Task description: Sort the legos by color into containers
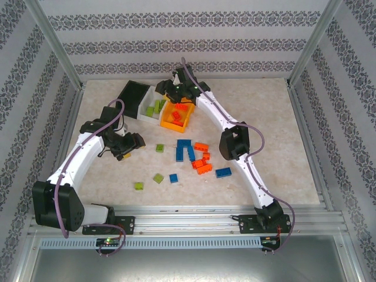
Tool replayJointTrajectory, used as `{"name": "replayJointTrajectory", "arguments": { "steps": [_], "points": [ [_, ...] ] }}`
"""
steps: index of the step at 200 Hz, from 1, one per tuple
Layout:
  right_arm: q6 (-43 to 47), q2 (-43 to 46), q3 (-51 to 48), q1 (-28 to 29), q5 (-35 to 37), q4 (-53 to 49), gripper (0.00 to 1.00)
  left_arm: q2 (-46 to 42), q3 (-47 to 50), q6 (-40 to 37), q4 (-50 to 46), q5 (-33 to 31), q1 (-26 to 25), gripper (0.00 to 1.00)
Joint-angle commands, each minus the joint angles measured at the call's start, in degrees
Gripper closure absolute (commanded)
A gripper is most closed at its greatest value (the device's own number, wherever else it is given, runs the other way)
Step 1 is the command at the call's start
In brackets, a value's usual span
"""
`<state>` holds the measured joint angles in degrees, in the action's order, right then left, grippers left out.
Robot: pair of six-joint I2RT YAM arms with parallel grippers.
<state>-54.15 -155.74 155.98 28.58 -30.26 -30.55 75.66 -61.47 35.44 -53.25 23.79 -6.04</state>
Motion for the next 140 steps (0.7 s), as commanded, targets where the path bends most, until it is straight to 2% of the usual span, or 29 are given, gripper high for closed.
{"name": "replayJointTrajectory", "arguments": {
  "steps": [1, 43, 81, 108, 140],
  "points": [
    [0.1, 2.1, 1.9, -0.9, -2.0, -0.2, 0.43, -0.4, -1.0, 0.3, -2.8, -2.4, -0.8, 0.32],
    [5.2, 7.7, -0.3, -0.9, -2.7, -5.7, 0.41, -2.4, 2.9, 0.9, -1.6, -3.8, -3.3, 0.32],
    [13.2, 19.2, -12.0, -1.1, -0.7, -11.4, 0.38, 1.2, 3.6, 0.2, 3.4, -2.8, -4.7, 0.30],
    [17.8, 33.1, -31.5, -1.7, 3.2, -11.5, 0.37, 9.4, 0.0, -2.5, 6.8, -1.5, -5.9, 0.29],
    [16.2, 51.0, -58.4, -4.3, 6.4, -5.5, 0.36, 22.1, -9.4, -7.1, 7.6, -1.5, -8.5, 0.28]
  ]
}}
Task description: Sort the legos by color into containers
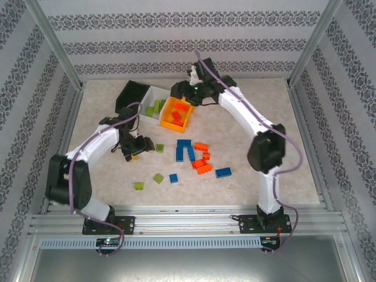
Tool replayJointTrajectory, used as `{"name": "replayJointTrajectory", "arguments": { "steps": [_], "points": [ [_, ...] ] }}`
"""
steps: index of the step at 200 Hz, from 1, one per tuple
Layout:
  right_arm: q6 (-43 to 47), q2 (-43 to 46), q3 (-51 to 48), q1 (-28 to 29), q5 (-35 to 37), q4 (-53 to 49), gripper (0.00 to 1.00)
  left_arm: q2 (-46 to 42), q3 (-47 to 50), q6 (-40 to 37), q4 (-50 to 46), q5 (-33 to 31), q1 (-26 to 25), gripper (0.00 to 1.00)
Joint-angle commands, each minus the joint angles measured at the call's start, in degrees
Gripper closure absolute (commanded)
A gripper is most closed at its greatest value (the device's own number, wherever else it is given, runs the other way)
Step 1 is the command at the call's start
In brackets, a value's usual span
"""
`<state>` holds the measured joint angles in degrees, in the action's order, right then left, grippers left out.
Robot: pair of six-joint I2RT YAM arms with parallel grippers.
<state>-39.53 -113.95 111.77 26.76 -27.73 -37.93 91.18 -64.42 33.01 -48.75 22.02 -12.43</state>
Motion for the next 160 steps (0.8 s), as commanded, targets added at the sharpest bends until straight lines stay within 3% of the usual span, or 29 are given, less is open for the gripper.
{"name": "replayJointTrajectory", "arguments": {
  "steps": [1, 24, 50, 98, 160],
  "points": [
    [1.4, 9.7, -15.2, -2.6, 3.8, 2.1, 0.36, 7.0, -6.8, -4.8, 3.1, 0.3, -2.2, 0.28],
    [-0.7, 19.4, -29.7, -4.6, 5.3, 4.5, 0.36, 15.6, -14.3, -7.7, 1.8, -0.6, -3.6, 0.28],
    [-0.4, 25.9, -37.1, -5.7, 6.8, 3.2, 0.36, 22.9, -22.5, -10.6, -1.5, -3.0, -5.0, 0.28],
    [-1.0, 29.3, -40.8, -7.4, 7.4, 3.5, 0.36, 28.9, -29.8, -13.1, -7.2, -7.1, -7.5, 0.29],
    [-1.1, 25.7, -38.7, -7.5, 5.7, 4.6, 0.36, 27.0, -25.6, -12.9, -8.4, -10.6, -9.9, 0.32]
  ]
}}
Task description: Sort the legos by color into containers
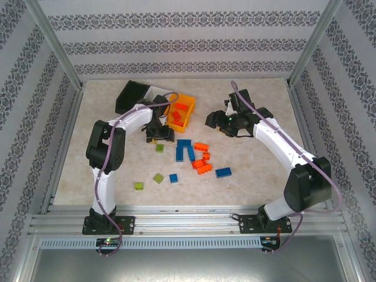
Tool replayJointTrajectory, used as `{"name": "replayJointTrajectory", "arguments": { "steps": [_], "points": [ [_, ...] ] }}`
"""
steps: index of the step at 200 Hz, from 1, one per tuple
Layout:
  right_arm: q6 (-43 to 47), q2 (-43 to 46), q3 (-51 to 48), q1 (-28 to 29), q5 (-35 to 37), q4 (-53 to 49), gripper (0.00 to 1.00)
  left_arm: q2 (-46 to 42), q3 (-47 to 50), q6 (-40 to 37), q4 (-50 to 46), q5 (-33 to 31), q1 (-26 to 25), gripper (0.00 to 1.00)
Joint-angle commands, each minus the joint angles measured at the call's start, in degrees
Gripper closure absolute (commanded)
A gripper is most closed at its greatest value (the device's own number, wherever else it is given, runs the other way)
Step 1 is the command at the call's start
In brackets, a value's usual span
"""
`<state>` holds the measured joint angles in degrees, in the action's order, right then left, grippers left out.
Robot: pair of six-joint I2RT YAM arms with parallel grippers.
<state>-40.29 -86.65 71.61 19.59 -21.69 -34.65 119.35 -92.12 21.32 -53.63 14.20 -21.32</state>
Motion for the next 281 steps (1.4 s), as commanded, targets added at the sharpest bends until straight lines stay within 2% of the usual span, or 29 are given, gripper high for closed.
{"name": "replayJointTrajectory", "arguments": {
  "steps": [1, 49, 124, 170, 234, 281],
  "points": [
    [-0.4, -1.6, 1.4, -0.3, -0.4, 1.3, 0.36, -1.2, 2.1, -1.3, -3.5, -2.8, -1.0, 0.32],
    [-1.3, -2.1, 0.6, 0.4, -0.4, 2.0, 0.36, -2.1, 5.1, -1.3, -2.9, -3.3, -1.3, 0.37],
    [-2.2, -3.2, 1.3, 2.6, 0.8, 2.2, 0.36, -2.0, 5.3, -2.2, -1.7, -3.1, -1.3, 0.60],
    [-1.5, -5.2, 4.3, 3.8, 1.1, 1.0, 0.36, -5.1, 3.9, -2.1, -2.8, -3.1, 0.8, 0.62],
    [-0.8, -5.1, 4.2, 3.7, 1.7, -0.7, 0.35, -4.6, -11.1, -1.4, -4.3, -2.2, 9.1, 0.63],
    [-1.2, -5.3, 4.3, 4.2, 1.7, -1.6, 0.35, 5.4, -28.9, -0.6, -5.5, -4.1, 11.2, 0.62]
  ]
}}
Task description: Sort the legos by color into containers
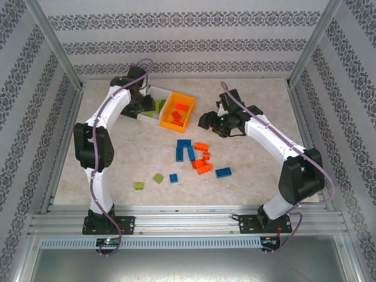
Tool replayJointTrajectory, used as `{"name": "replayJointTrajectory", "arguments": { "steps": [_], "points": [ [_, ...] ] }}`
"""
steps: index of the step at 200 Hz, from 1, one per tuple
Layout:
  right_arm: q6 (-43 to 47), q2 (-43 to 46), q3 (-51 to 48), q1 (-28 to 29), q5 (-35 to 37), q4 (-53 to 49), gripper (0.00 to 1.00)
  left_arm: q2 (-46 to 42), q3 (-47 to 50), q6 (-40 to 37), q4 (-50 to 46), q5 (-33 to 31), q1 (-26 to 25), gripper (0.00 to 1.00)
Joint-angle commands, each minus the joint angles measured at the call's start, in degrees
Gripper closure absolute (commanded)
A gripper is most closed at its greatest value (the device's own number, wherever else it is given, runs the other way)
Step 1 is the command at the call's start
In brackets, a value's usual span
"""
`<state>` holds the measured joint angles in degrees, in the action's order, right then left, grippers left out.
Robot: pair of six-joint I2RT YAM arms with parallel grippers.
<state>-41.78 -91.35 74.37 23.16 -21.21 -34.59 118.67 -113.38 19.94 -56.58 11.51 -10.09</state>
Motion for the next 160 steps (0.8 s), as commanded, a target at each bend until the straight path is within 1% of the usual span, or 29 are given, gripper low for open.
{"name": "replayJointTrajectory", "arguments": {
  "steps": [1, 15, 30, 46, 73, 126, 149, 160],
  "points": [
    [0.3, -0.6, 1.7, 0.7, 1.2, -1.7, 0.35, 6.3, -8.0, 0.7, -2.7, -1.5, 0.0, 0.62],
    [0.8, -0.4, 1.7, 0.6, 1.7, -2.2, 0.35, 9.6, -12.9, 0.9, -3.5, -1.7, 0.4, 0.62],
    [1.3, -0.2, 1.7, 0.4, 2.3, -2.9, 0.35, 12.0, -15.5, 1.9, -3.3, -1.4, 1.2, 0.61],
    [1.8, 0.0, 1.7, 0.2, 2.8, -3.6, 0.35, 13.8, -17.2, 2.7, -2.8, -0.5, 1.9, 0.53],
    [2.0, -0.2, 1.6, -0.2, 2.8, -3.9, 0.35, 15.4, -18.2, 3.8, -2.0, 1.1, 2.8, 0.46],
    [1.4, -3.1, 3.5, 0.0, 2.2, -3.6, 0.35, 15.0, -16.4, 3.8, -1.8, 2.9, 3.3, 0.45],
    [1.8, -4.9, 5.1, 0.7, 2.1, -4.0, 0.35, 11.9, -12.4, 3.4, -1.2, 3.8, 3.3, 0.45],
    [2.5, -6.2, 6.3, 0.8, 2.4, -5.8, 0.35, 9.6, -9.3, 2.8, -0.9, 3.8, 3.3, 0.45]
  ]
}}
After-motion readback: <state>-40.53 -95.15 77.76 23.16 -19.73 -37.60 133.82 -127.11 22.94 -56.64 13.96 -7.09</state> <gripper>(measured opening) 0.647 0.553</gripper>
